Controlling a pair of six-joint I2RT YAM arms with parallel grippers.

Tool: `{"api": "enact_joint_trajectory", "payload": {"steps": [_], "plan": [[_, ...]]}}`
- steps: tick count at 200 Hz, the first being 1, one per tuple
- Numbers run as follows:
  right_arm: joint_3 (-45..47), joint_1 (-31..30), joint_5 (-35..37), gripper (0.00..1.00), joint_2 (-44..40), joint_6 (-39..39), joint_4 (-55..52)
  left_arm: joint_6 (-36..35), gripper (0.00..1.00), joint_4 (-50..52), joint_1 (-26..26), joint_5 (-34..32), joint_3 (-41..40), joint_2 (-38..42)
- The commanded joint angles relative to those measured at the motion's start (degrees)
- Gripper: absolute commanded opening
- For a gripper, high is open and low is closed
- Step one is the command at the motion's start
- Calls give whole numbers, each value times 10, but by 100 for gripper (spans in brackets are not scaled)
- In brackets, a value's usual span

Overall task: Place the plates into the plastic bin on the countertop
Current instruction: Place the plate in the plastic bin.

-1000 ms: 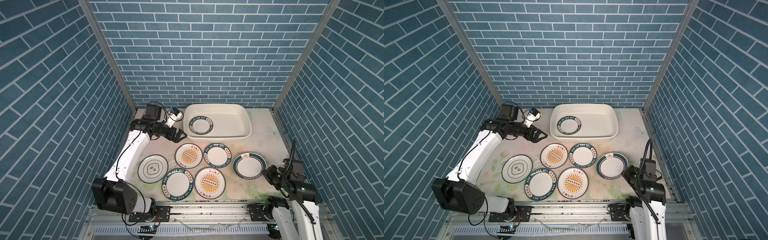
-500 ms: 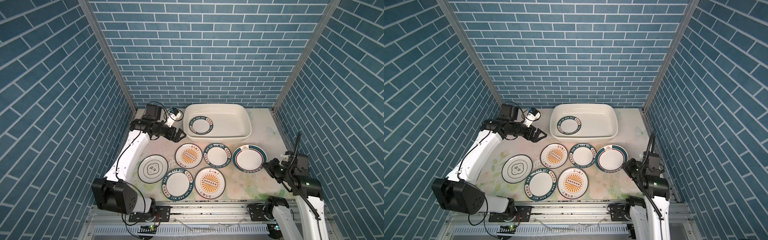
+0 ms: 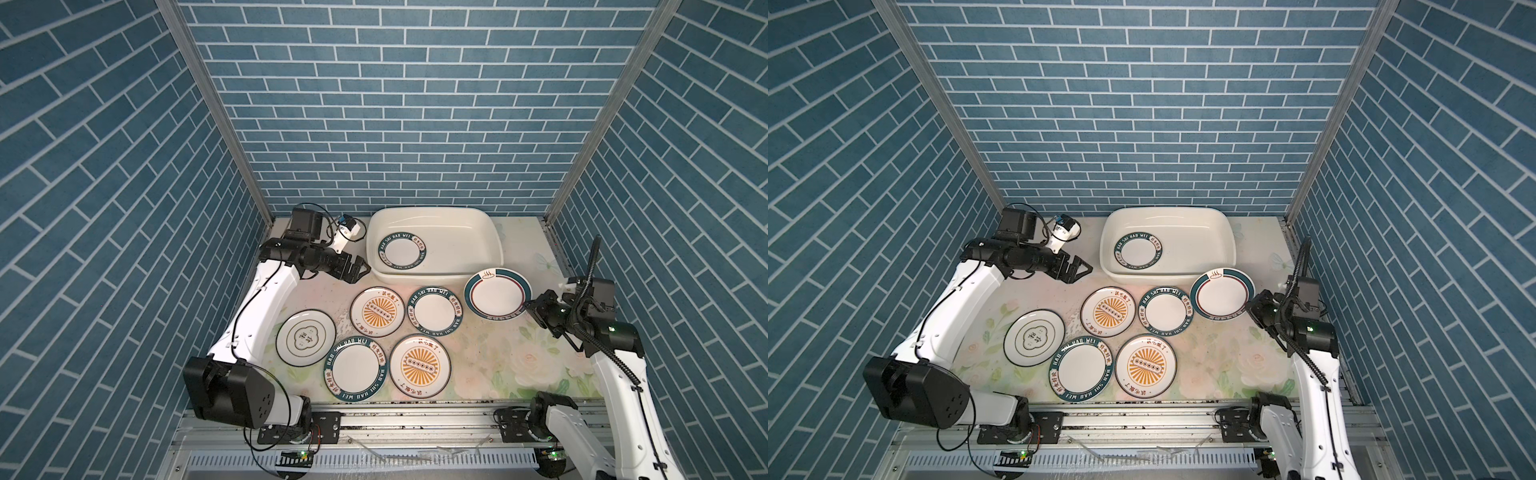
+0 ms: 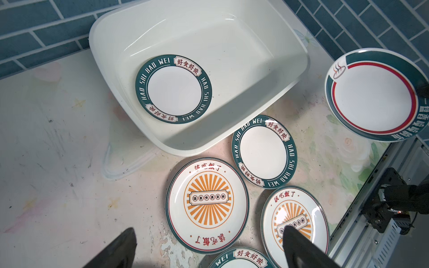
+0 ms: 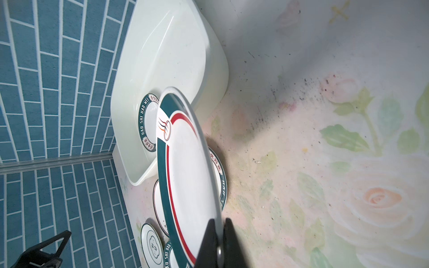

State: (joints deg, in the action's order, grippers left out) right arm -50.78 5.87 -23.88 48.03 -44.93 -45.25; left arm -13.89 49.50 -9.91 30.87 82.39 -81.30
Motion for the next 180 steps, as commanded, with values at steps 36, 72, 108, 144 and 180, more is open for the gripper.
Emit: {"api": "enact_joint_trajectory", "payload": {"steps": [36, 72, 108, 144, 180], "plan": [[-63, -19, -19, 2, 75, 6, 80, 0, 100, -1, 5, -7, 5, 16], [-94, -61, 5, 2, 133, 7, 109, 2, 99, -2, 9, -8, 3, 18], [-138, -115, 24, 2, 210, -4, 160, 8, 100, -7, 17, -8, 1, 19], [-208, -152, 30, 2, 307, -11, 199, 12, 100, -10, 27, -7, 1, 21], [-288, -182, 29, 2, 411, -13, 234, 10, 100, -12, 35, -6, -4, 22]]}}
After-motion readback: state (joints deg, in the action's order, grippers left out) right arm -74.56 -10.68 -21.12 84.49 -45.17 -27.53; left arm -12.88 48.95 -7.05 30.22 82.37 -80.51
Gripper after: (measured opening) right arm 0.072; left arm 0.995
